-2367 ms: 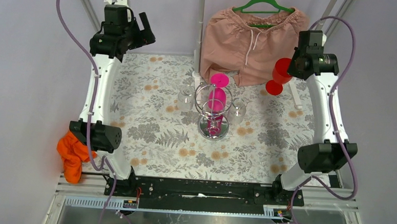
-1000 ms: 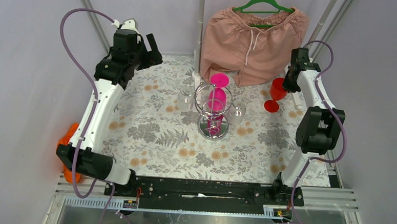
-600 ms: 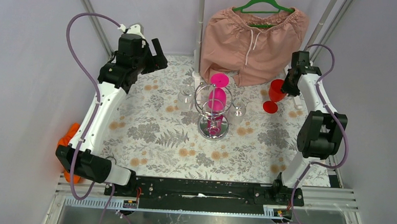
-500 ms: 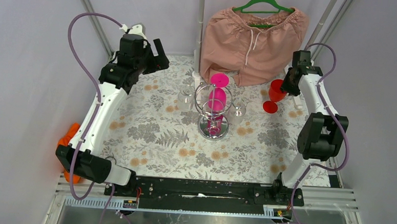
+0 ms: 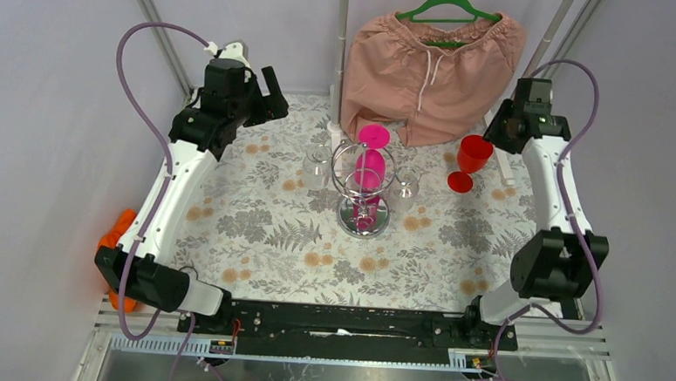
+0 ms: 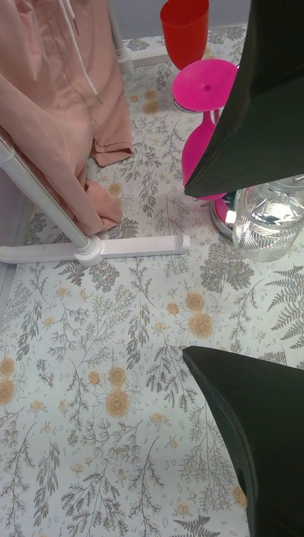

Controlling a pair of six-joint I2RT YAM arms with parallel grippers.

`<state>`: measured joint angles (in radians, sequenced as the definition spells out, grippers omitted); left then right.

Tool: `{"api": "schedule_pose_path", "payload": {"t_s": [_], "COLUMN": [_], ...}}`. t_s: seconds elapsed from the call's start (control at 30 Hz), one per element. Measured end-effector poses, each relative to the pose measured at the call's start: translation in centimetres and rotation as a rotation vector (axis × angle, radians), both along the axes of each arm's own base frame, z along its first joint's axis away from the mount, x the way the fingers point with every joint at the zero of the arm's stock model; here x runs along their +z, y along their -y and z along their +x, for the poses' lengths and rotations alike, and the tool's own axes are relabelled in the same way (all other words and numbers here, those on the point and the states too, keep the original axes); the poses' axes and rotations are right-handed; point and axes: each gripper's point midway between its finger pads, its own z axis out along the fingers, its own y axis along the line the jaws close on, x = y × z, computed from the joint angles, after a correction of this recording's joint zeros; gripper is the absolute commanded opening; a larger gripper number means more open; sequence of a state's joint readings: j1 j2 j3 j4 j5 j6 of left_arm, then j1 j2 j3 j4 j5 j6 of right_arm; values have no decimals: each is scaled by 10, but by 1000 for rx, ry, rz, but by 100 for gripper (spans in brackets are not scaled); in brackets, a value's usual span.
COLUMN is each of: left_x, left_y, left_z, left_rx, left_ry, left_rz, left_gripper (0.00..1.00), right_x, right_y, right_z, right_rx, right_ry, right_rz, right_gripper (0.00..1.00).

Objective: Take the wine glass off the wine glass rack

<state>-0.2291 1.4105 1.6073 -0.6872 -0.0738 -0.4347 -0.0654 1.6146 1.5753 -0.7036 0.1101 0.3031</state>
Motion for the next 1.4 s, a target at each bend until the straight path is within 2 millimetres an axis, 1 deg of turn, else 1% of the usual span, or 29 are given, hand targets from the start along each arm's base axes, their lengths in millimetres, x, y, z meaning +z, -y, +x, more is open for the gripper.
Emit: {"api": "schedule_pose_path", "payload": {"t_s": [0.07, 0.17, 0.23, 0.27, 0.33, 0.4, 0.5, 0.57, 0.7, 0.8, 0.9, 0.97, 1.07, 1.17, 1.4], "left_x": [0, 1, 1, 1, 1, 0, -4, -6, -8, -7, -10, -12, -14, -12, -9], "left_y": [0, 1, 3, 3, 3, 4, 4, 4, 3, 3, 3, 3, 3, 3, 2], "left_z": [0, 1, 1, 2, 2, 2, 2, 1, 1, 1, 1, 1, 0, -2, -3], "left_rx": [0, -2, -6, -6, -7, -9, -9, -9, -4, -2, -1, -1, 0, 0, 0], "left_ry": [1, 7, 11, 12, 12, 10, 2, -2, -5, -6, -10, -16, -19, -12, -2], "left_rz": [-1, -2, -3, -4, -5, -5, -4, -3, -1, -6, -6, -4, -4, -6, -7], "left_gripper": [95, 95, 95, 95, 95, 95, 95, 95, 95, 95, 95, 95, 95, 95, 96], "right_x": [21, 66, 91, 103, 118, 123, 115, 104, 76, 55, 46, 47, 53, 55, 47], "right_y": [-9, -34, -52, -65, -84, -101, -123, -137, -169, -184, -187, -186, -186, -187, -187], "right_z": [-3, -10, -17, -25, -38, -52, -70, -80, -106, -125, -131, -132, -132, -130, -129], "right_rx": [23, 96, 154, 194, 256, 310, 375, 412, 481, 501, 492, 488, 494, 496, 487], "right_ry": [61, 211, 300, 349, 398, 421, 392, 359, 277, 217, 194, 199, 224, 239, 220], "right_rz": [37, 145, 218, 270, 343, 409, 492, 534, 619, 673, 694, 694, 694, 697, 700], "right_gripper": [44, 43, 38, 34, 30, 32, 40, 42, 43, 44, 45, 45, 45, 44, 45]}}
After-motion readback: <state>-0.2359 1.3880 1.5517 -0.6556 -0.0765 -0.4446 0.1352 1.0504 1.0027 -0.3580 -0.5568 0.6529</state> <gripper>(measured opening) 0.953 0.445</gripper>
